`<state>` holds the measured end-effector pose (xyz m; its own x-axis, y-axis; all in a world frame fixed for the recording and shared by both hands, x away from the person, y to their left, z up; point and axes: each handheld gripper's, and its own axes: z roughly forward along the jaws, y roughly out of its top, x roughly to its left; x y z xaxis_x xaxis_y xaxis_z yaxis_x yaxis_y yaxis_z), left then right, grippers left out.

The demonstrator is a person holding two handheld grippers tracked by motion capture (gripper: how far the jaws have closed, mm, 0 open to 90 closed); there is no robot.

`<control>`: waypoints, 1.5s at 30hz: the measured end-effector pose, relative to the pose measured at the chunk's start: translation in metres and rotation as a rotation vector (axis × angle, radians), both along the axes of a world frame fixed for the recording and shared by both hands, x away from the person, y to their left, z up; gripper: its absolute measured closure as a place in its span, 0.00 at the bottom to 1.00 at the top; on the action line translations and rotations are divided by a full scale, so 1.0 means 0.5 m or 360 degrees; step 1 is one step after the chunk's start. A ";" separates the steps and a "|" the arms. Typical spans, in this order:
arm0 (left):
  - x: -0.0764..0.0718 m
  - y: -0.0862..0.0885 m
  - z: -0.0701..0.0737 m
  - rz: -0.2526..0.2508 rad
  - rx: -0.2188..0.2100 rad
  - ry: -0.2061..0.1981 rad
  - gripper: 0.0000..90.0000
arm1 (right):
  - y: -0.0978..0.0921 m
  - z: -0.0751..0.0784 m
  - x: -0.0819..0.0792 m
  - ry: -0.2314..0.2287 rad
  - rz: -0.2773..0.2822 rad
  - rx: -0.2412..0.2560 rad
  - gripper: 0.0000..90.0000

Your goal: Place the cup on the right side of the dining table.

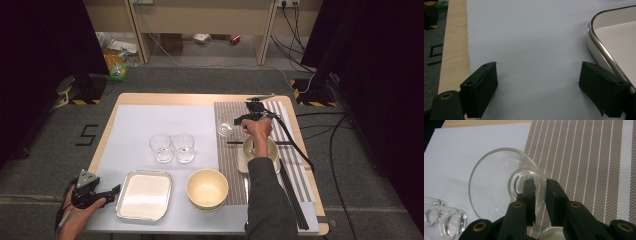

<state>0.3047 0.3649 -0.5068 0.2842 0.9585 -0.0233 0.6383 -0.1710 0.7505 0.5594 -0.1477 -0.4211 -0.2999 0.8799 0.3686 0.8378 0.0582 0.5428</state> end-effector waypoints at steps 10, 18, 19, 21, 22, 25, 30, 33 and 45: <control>0.000 0.000 0.000 0.0001 0.0001 -0.0001 0.16 | 0.000 0.002 -0.007 -0.0002 0.0015 0.0009 0.80; 0.000 0.000 0.000 0.0002 0.0001 0.0000 0.16 | -0.002 0.007 -0.011 -0.0016 0.0034 0.0039 0.77; 0.000 0.000 0.000 0.0002 0.0001 0.0000 0.16 | -0.003 0.008 -0.012 -0.0021 0.0033 0.0046 0.77; 0.000 0.000 0.000 0.0002 0.0002 0.0000 0.16 | -0.005 0.011 -0.013 -0.0029 0.0026 0.0055 0.76; 0.000 0.000 0.000 0.0002 0.0002 0.0000 0.16 | -0.006 0.012 -0.013 -0.0029 0.0027 0.0059 0.74; 0.000 0.000 0.000 0.0001 0.0002 0.0000 0.16 | -0.009 0.016 -0.014 -0.0030 0.0026 0.0080 0.72; 0.000 0.000 0.000 0.0002 0.0002 0.0000 0.16 | -0.014 0.021 -0.015 -0.0051 0.0018 0.0100 0.66; 0.000 0.000 0.000 0.0002 0.0002 0.0000 0.16 | -0.017 0.024 -0.015 -0.0043 0.0046 0.0016 0.64; 0.000 0.000 0.000 0.0002 0.0002 0.0001 0.16 | -0.042 0.038 -0.015 -0.0075 0.0000 -0.0010 0.38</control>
